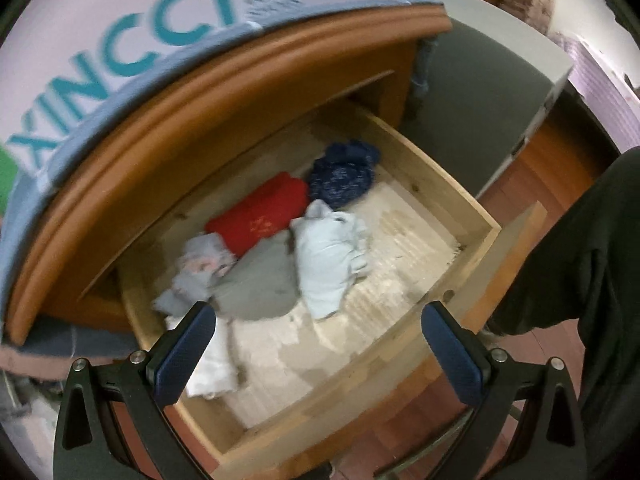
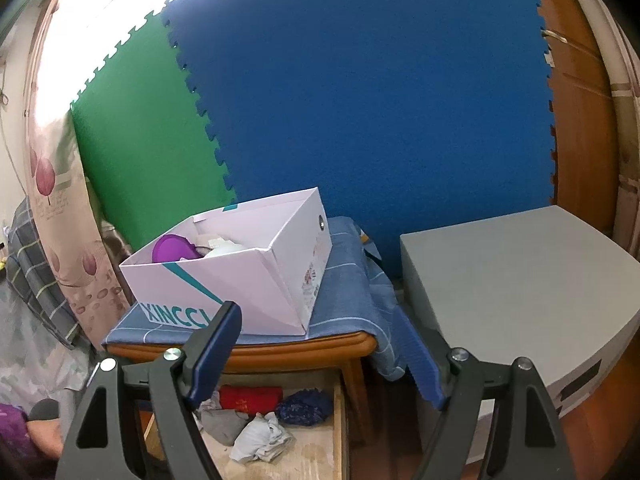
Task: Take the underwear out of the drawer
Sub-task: 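Reach the left tool into the drawer and grasp the pale grey-green briefs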
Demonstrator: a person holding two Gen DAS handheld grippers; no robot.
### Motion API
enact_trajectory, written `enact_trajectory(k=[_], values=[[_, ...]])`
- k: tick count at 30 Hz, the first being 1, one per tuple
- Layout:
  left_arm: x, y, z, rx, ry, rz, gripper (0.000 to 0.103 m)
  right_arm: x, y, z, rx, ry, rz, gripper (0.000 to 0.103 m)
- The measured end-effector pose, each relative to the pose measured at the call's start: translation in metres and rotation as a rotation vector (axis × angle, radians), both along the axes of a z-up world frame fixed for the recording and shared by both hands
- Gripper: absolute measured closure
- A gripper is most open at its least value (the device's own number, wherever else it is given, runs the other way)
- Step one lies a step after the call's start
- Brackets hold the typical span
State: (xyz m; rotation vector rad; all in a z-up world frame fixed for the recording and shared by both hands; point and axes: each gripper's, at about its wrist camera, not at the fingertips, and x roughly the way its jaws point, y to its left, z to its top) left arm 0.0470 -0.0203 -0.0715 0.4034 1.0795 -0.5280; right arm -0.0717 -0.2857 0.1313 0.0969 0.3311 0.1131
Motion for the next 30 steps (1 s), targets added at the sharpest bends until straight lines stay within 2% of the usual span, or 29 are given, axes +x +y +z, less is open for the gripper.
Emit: enact_trajectory(k=[2,5,9,10,21,30], values=[[0.007,-0.01,-0.008,-0.01,0.028,-0.046,0.003,-0.002,-0.006,0.001,0.01,0.001,-0.003,0.023],[0.019,-0.024,-0.02,0.018,0.063,-0.082,0.011,-0.005,-0.014,0.002,0.026,0.005,-0.008,0.023],[0.039,-0.038,-0.044,0.056,0.141,-0.114,0.033,-0.008,-0.02,0.002,0.037,0.007,-0.007,0.023],[0.044,-0.042,-0.051,0.072,0.16,-0.113,0.035,-0.008,-0.021,0.002,0.038,0.009,-0.005,0.023],[0.07,-0.065,-0.098,0.129,0.302,-0.16,0.034,-0.008,-0.029,0.001,0.056,0.028,0.011,0.023],[0.101,-0.074,-0.114,0.164,0.315,-0.133,0.03,-0.004,-0.027,-0.003,0.048,0.047,0.03,0.023]])
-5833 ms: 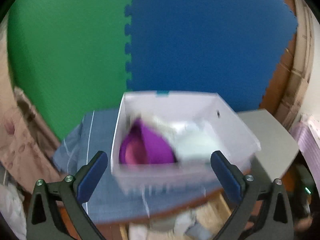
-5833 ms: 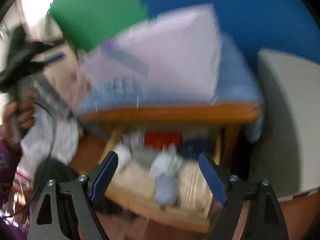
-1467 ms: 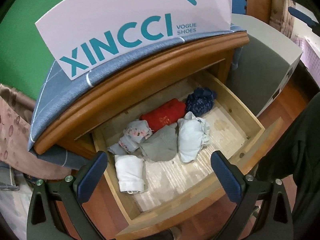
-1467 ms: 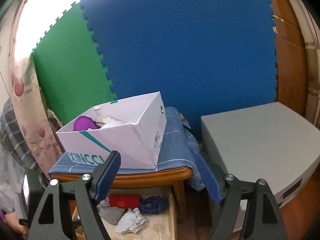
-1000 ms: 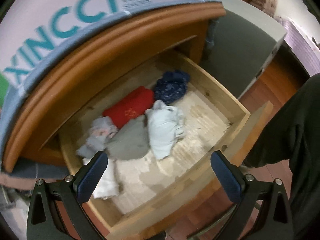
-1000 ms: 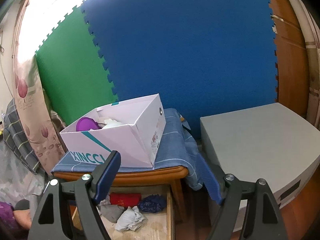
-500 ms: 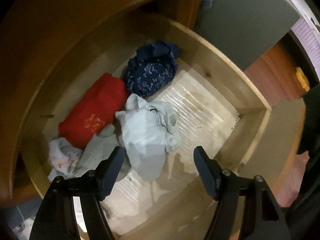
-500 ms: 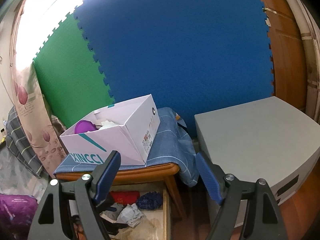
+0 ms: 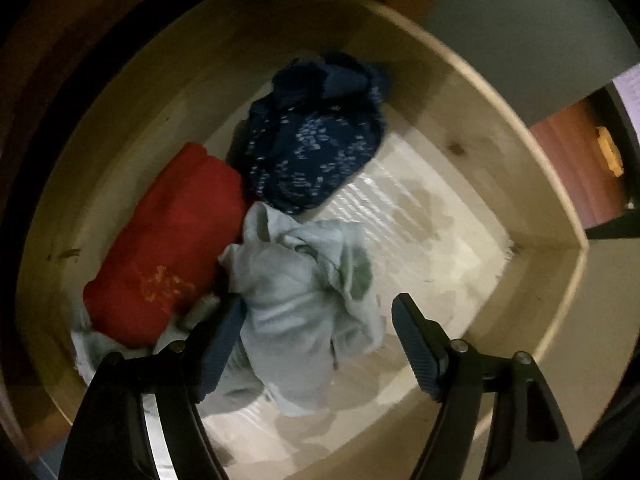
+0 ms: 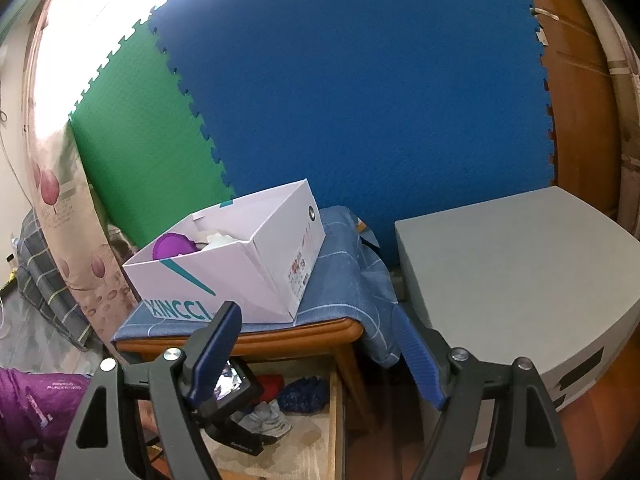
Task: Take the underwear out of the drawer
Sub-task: 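Reach the left tool into the drawer and grasp the pale grey-green briefs, then carry the pale briefs with the left tool into the box and release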
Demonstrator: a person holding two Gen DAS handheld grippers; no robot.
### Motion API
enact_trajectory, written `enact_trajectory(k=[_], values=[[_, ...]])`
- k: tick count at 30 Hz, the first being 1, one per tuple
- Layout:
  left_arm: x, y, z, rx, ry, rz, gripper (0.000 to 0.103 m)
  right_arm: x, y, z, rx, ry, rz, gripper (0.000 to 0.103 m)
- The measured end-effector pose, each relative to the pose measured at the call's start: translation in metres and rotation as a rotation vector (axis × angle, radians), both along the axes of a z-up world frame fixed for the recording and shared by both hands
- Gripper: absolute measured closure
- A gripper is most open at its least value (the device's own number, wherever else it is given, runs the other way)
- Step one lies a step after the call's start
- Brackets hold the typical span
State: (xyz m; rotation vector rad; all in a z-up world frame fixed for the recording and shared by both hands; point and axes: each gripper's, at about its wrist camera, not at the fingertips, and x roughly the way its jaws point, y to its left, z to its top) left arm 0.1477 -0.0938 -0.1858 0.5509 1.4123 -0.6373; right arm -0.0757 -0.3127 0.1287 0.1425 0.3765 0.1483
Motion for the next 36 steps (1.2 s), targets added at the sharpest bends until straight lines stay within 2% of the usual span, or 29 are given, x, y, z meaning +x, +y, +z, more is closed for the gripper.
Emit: enact_trajectory(k=[4,7,8,9,10,12,15,20,24,29,36], values=[[-0.004,-0.014,-0.011,0.055,-0.037,-0.054,0.027,0.002,0.0,-0.002,-0.001,0.012,0.006,0.023],[-0.009,-0.023,-0.019,0.105,-0.088,-0.082,0.03,0.004,0.001,-0.003,-0.007,0.018,0.011,0.023],[-0.01,-0.024,-0.019,0.103,-0.103,-0.079,0.034,0.004,0.002,-0.003,-0.009,0.019,0.012,0.023],[-0.01,-0.025,-0.017,0.1,-0.12,-0.076,0.047,0.004,0.002,-0.003,-0.01,0.02,0.013,0.023],[-0.013,-0.024,-0.014,0.097,-0.141,-0.068,0.053,0.004,0.002,-0.004,-0.011,0.021,0.014,0.023],[-0.011,-0.021,-0.012,0.1,-0.15,-0.051,0.06,0.006,0.002,-0.004,-0.009,0.024,0.013,0.023],[-0.02,-0.021,-0.003,0.088,-0.169,-0.084,0.065,0.005,0.001,-0.004,-0.004,0.025,0.01,0.023],[-0.046,-0.019,0.041,0.014,-0.282,-0.156,0.065,0.005,-0.002,-0.005,0.001,0.03,0.005,0.023],[-0.057,-0.011,0.084,-0.061,-0.351,-0.146,0.065,0.006,-0.004,-0.006,0.006,0.036,-0.003,0.023],[-0.102,0.0,0.131,-0.141,-0.411,-0.152,0.065,0.008,-0.005,-0.006,0.013,0.039,-0.013,0.023],[-0.14,0.019,0.197,-0.3,-0.387,-0.131,0.064,0.01,-0.001,-0.007,0.006,0.045,-0.011,0.023]])
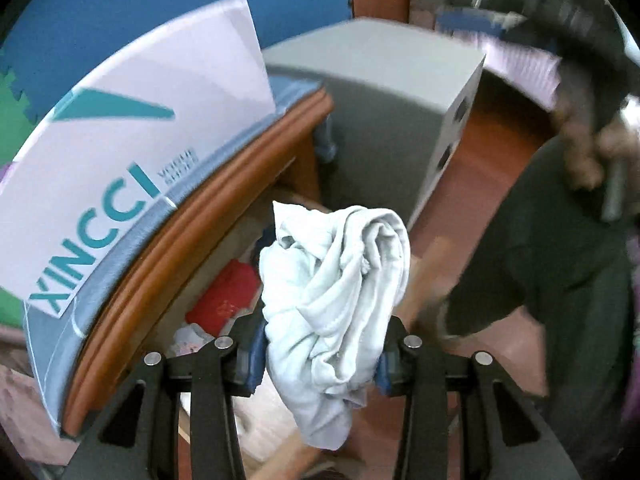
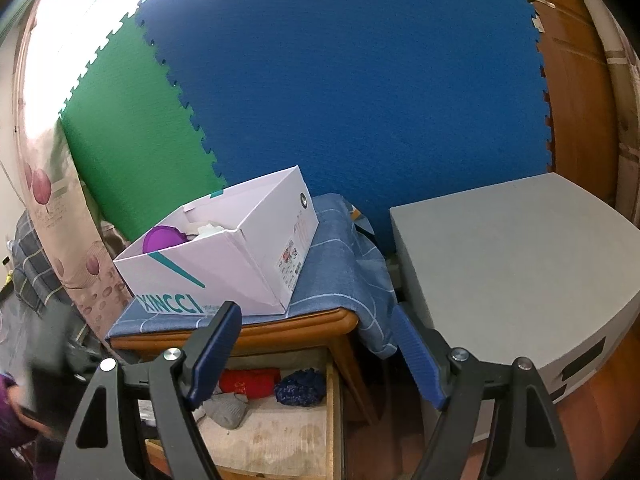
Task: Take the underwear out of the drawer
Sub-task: 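Carry the pale briefs with the left tool into the box and release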
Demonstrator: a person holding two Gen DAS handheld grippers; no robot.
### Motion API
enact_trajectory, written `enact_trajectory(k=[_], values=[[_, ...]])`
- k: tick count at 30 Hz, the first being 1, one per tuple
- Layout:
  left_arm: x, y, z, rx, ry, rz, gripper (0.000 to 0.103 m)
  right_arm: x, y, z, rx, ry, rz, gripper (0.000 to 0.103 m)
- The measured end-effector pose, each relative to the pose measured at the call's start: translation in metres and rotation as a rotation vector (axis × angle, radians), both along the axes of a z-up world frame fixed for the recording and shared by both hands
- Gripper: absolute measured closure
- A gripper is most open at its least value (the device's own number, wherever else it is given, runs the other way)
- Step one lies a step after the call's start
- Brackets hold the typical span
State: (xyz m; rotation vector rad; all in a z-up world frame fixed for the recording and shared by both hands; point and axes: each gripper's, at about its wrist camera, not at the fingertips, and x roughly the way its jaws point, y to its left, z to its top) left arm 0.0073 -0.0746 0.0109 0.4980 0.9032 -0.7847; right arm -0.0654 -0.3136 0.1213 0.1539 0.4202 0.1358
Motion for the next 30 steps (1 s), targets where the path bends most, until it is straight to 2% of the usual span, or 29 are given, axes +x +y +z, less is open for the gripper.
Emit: enact_trajectory(k=[5,10,13,16,18,23,30], values=[[0.007,0.015,0.069,-0.137,0.02,0.026,0.064,-0.001,0.001,0.0,-0.003,-0.001,0.005,0.023],[0.064,0.031,0.143,-0.301,0.026,0.14,0.064,0.0,0.001,0.0,0.006,-0.004,0.016,0.023],[0.1,0.029,0.173,-0.301,-0.015,0.184,0.063,-0.001,0.001,0.0,0.007,-0.005,0.023,0.023],[0.146,0.019,0.171,-0.276,-0.004,0.236,0.063,-0.001,0.001,0.0,0.008,-0.004,0.031,0.023],[0.181,0.007,0.165,-0.207,-0.01,0.281,0.063,-0.001,0.0,0.0,0.012,-0.004,0.035,0.023],[0.25,0.003,0.118,-0.084,0.062,0.371,0.062,-0.001,-0.004,-0.001,0.026,0.0,0.044,0.023],[0.288,0.014,0.085,-0.051,0.125,0.454,0.059,0.004,-0.004,-0.003,0.033,0.019,0.06,0.023]])
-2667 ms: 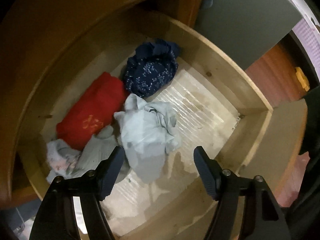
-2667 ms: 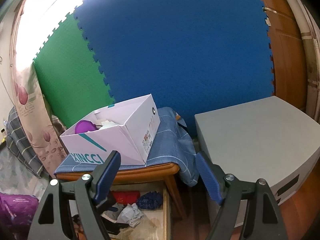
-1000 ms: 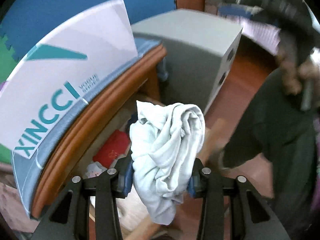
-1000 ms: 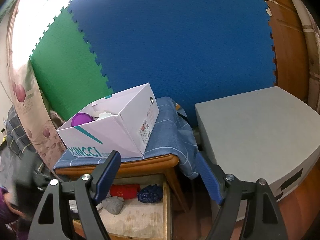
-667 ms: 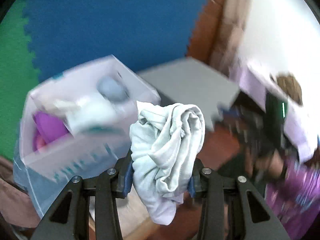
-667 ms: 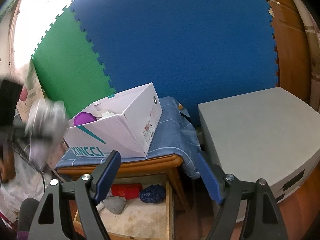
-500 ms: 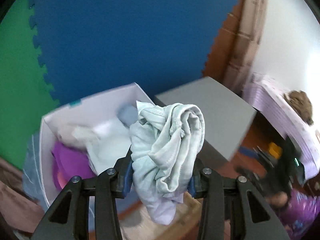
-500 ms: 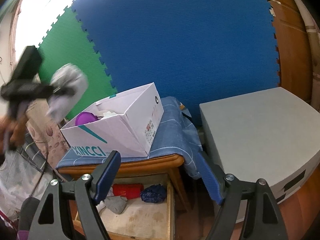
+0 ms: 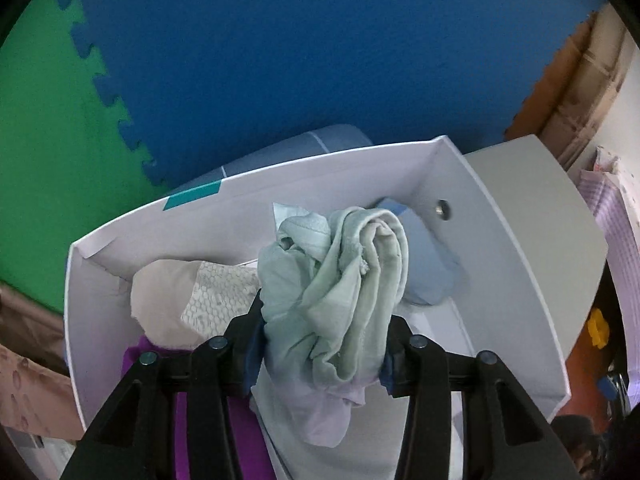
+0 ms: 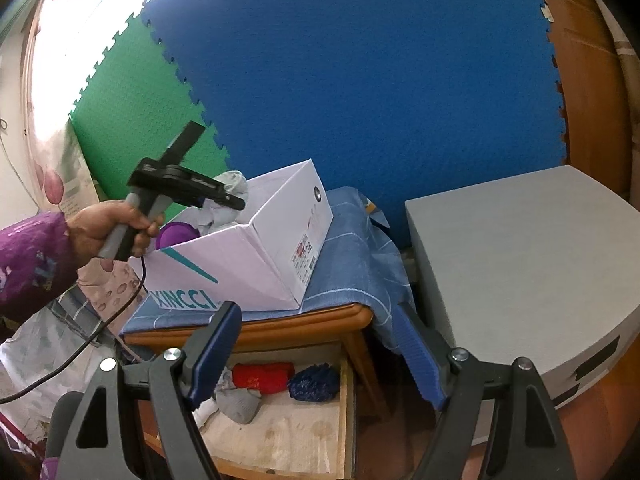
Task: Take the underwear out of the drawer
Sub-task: 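Carry the pale briefs with the left tool into the box and release, then reach the right tool into the drawer and grasp the navy patterned briefs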
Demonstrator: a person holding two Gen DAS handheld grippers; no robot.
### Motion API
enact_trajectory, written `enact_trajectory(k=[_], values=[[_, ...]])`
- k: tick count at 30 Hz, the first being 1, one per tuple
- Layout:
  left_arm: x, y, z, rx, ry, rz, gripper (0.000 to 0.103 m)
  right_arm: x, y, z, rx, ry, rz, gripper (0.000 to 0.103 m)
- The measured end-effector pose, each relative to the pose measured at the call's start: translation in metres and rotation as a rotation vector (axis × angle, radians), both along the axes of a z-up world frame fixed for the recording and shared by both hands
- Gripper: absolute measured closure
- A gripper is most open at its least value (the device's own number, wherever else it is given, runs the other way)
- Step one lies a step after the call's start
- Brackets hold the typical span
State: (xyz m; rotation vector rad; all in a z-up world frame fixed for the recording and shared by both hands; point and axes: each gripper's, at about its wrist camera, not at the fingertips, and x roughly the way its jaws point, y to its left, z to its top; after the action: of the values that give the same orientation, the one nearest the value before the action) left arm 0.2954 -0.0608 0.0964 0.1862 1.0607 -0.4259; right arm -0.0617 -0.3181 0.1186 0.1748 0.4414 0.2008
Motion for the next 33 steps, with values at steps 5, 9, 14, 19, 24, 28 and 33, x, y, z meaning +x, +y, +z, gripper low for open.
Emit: enact_trajectory(k=[5,9,14,19,24,28,33], values=[[0.012,0.0,0.001,0.011,0.02,0.043,0.042,0.003,0.004,-0.002,-0.013,0.01,0.006,0.023],[0.009,0.002,0.01,0.02,-0.066,0.076,0.025,0.002,0.005,-0.002,-0.019,0.012,0.004,0.023],[-0.013,0.003,0.031,0.01,-0.159,0.076,0.023,0.004,0.005,-0.003,-0.03,0.021,-0.006,0.023],[-0.07,0.014,0.064,-0.024,-0.297,0.054,0.012,0.003,0.01,-0.004,-0.058,0.028,0.002,0.023],[-0.163,0.055,0.08,-0.054,-0.49,0.09,0.0,0.005,0.029,-0.011,-0.125,0.057,0.066,0.023],[-0.227,0.098,0.058,-0.102,-0.505,0.091,0.0,0.005,0.057,-0.019,-0.23,0.083,0.147,0.023],[-0.279,0.147,0.005,-0.139,-0.413,0.103,0.0,0.022,0.102,-0.044,-0.371,0.205,0.303,0.023]])
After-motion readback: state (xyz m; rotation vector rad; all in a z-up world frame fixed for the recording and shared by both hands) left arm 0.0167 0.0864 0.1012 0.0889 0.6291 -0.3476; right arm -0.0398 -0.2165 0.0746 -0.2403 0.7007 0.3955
